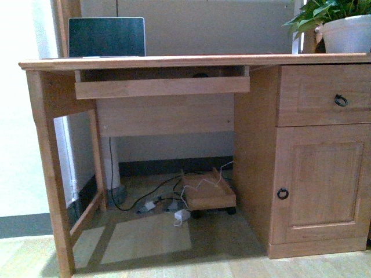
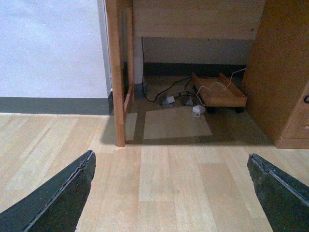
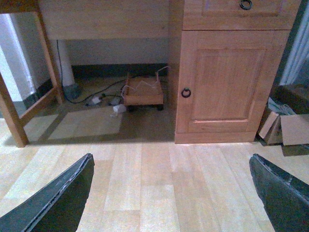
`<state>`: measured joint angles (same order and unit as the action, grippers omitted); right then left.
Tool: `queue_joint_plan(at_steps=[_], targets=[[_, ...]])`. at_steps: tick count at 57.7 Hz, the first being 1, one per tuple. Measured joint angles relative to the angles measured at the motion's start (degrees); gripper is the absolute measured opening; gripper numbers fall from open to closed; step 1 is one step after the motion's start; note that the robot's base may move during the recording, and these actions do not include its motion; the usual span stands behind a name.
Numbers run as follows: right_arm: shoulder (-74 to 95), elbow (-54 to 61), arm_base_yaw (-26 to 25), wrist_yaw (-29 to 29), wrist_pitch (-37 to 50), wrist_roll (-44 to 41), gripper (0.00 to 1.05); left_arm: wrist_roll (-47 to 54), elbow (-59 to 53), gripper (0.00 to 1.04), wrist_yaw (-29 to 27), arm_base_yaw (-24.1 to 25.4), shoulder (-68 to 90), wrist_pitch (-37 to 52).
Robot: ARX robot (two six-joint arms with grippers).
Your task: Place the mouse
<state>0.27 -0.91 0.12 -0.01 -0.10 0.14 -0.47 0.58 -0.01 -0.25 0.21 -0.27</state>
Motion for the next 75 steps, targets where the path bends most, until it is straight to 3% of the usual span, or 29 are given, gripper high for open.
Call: queue_joint_plan(at_steps=[75], targets=[[0.0,0.0,0.0,0.0,0.0,0.0,0.97,0.0,0.0,0.97,0.0,0.0,-0.02,0.0]])
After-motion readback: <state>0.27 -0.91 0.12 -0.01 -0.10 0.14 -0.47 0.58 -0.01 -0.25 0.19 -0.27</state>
